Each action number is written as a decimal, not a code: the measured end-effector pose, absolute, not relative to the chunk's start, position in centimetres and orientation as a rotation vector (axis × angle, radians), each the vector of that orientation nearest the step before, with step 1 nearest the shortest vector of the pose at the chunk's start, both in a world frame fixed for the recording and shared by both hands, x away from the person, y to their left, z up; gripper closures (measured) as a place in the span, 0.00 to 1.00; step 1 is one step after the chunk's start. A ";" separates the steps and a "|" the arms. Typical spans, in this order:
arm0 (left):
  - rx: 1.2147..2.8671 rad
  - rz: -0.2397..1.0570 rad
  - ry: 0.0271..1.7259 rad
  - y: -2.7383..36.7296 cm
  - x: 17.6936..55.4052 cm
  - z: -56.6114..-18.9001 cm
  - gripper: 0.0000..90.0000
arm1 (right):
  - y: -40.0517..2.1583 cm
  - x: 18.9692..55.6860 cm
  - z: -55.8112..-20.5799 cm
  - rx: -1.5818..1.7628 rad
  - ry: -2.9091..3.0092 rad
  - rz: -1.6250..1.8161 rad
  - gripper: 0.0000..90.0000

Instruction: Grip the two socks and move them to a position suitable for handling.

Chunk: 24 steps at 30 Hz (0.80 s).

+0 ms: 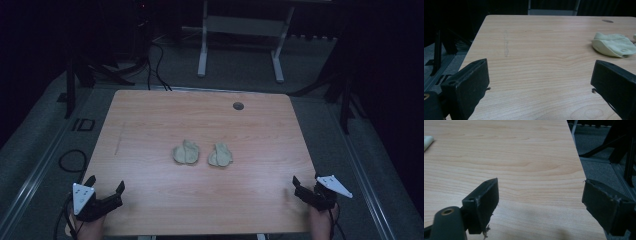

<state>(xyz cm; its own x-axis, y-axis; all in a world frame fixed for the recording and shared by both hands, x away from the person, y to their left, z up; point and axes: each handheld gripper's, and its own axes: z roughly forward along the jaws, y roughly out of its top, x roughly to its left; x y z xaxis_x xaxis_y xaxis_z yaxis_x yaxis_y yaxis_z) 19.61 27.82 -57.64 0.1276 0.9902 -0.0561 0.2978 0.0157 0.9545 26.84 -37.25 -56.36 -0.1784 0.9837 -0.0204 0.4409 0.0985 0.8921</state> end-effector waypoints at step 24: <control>1.454 0.892 1.322 27.3 19.7 -57.3 0.02 | -35.7 28.0 -55.8 1.382 1.971 0.959 0.16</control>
<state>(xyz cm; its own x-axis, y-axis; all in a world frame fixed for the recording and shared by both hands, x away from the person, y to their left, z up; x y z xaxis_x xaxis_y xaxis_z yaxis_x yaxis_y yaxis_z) 19.71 27.33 -57.33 0.1512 0.9855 -0.0769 0.2974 0.0288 0.9543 27.95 -35.74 -55.82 -0.3257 0.9449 -0.0316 0.5582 0.2191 0.8002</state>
